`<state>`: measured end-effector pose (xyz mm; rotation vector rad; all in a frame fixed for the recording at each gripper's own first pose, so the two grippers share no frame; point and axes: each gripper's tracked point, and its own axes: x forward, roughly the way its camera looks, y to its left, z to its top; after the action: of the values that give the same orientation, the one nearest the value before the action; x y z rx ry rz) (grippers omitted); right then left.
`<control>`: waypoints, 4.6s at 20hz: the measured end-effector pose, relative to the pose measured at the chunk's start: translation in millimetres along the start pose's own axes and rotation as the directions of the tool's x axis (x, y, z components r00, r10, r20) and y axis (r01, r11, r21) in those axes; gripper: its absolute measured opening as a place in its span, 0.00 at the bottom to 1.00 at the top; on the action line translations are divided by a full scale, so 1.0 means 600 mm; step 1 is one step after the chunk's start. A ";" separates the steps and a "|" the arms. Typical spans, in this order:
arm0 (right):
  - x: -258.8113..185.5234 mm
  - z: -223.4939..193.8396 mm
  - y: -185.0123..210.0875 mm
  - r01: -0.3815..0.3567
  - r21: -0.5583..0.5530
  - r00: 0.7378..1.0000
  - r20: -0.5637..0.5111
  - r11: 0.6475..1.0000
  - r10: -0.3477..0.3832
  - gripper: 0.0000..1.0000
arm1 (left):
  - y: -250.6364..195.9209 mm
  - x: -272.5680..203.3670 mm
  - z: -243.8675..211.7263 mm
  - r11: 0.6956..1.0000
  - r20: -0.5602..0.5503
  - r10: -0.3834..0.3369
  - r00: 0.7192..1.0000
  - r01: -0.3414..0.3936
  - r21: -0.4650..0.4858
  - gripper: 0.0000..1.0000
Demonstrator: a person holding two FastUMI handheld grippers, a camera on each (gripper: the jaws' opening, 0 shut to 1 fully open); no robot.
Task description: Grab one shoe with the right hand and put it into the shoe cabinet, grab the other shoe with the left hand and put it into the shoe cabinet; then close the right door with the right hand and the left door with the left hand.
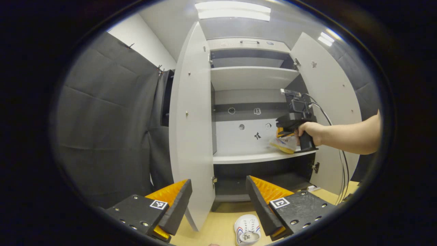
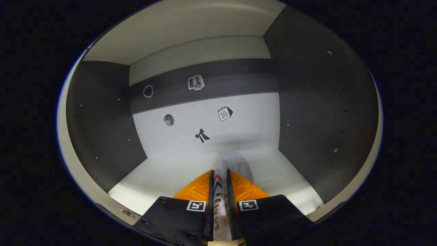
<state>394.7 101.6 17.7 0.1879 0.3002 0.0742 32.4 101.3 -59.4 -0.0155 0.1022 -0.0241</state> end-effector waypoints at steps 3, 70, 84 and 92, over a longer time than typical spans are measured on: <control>-0.030 0.030 0.012 -0.021 -0.049 0.997 0.073 0.999 0.025 0.67 | -0.007 0.005 -0.001 1.000 -0.008 -0.011 1.000 0.012 0.002 0.94; -0.370 -0.200 -0.079 0.034 -0.196 0.999 0.025 0.980 -0.029 1.00 | -0.134 0.070 -0.549 0.973 -0.676 -0.207 0.707 0.218 -0.071 0.01; -0.416 -0.171 -0.075 -0.014 -0.199 0.994 0.099 0.980 0.035 1.00 | -0.149 0.104 -0.369 0.979 -0.508 -0.206 0.837 0.171 -0.114 0.02; -0.438 -0.166 -0.088 -0.026 -0.171 0.992 0.120 0.985 0.047 1.00 | -0.154 0.121 -0.193 0.974 -0.343 -0.219 0.914 0.184 -0.131 0.01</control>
<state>116.8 40.7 -10.8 0.0289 0.1651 0.1239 90.4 5.4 -180.6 -0.1186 0.4653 -0.2299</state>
